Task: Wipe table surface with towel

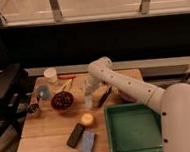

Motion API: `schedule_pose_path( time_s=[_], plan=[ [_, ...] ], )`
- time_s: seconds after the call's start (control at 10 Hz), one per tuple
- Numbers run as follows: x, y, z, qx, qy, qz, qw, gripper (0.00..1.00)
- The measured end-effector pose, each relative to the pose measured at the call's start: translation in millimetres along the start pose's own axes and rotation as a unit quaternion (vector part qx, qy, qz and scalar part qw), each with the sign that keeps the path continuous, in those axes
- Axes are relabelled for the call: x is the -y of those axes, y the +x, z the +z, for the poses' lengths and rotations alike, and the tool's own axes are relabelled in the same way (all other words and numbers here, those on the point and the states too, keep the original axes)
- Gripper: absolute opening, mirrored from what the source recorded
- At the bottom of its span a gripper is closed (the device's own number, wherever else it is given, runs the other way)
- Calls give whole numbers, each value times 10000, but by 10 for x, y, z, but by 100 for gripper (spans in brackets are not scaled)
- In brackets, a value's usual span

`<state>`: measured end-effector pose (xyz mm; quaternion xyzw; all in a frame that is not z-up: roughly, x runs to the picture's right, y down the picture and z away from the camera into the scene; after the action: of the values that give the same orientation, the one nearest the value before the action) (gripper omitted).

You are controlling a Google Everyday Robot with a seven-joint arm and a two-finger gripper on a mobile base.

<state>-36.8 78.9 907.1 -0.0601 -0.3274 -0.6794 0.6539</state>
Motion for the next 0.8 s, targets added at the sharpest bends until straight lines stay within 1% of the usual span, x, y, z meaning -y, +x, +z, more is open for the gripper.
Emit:
schedule_pose_path(
  time_s=[0.3, 0.4, 0.8],
  plan=[
    [-174, 16, 360, 147, -149, 79, 9997, 0],
    [-205, 55, 411, 155, -220, 74, 9996, 0],
    [-193, 47, 382, 164, -242, 35, 9996, 0]
  ],
)
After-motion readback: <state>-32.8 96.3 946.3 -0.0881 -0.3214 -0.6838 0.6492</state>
